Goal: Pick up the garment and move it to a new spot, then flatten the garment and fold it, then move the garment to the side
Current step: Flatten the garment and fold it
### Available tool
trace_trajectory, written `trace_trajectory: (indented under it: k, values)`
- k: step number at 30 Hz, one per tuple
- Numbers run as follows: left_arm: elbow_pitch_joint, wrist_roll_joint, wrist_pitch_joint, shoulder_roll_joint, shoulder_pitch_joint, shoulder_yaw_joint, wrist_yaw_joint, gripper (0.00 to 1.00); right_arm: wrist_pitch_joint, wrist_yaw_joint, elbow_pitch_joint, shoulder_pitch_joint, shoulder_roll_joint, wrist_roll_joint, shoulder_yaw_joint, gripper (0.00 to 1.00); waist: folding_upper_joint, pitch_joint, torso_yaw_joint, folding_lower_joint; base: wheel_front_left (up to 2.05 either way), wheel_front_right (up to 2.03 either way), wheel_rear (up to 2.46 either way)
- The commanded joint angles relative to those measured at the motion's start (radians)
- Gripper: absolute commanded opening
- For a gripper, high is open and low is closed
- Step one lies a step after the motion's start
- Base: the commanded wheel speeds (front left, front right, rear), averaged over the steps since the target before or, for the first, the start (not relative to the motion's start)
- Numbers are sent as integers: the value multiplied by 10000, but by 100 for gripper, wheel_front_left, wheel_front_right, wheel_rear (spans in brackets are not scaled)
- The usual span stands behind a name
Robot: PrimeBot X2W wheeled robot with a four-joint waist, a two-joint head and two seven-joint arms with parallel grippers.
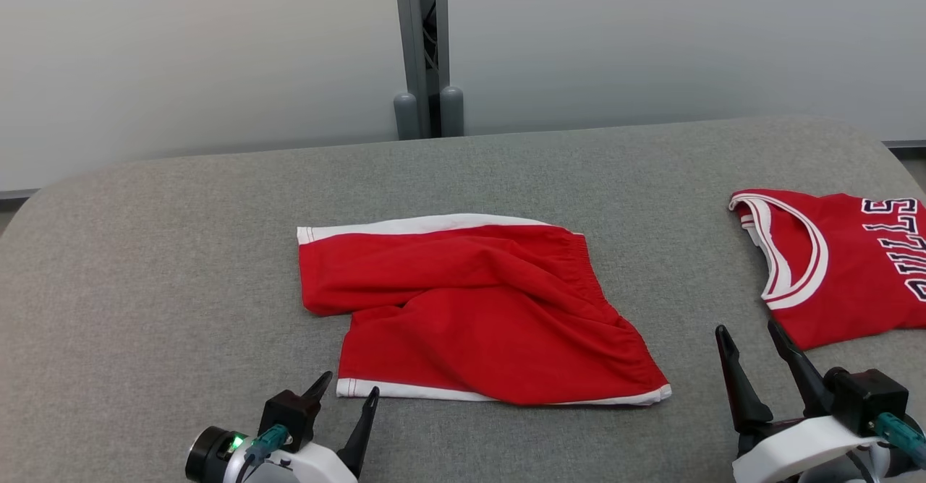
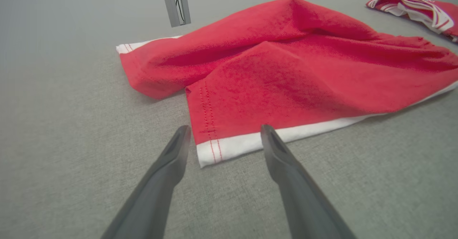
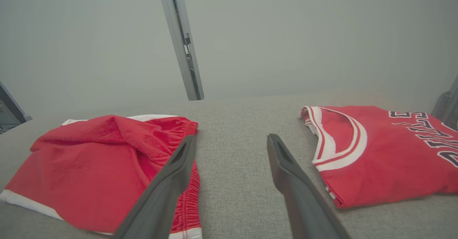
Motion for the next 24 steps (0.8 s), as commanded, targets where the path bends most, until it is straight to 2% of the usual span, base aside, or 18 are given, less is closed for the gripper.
trace_trajectory:
  k: [1, 5, 10, 24]
  values:
    - [322, 104, -31, 73, -255, -115, -52, 100, -5, -6, 57, -35, -13, -29, -40, 100, 0, 128, -112, 0, 0, 0, 0]
    - [1505, 241, -32, 173, -854, -459, -121, 100, -5, -6, 193, -82, 8, -41, -81, 100, 0, 313, -215, 0, 0, 0, 0]
    - [2238, 100, -32, 118, -1345, -694, -157, 100, -5, -6, 431, -192, 25, -79, -191, 100, 0, 450, -227, 0, 0, 0, 0]
    - [2249, -162, -32, 4, -1787, -1043, -183, 100, -5, -6, 757, -422, 18, 68, 18, 100, 0, 590, -42, 0, 0, 0, 0]
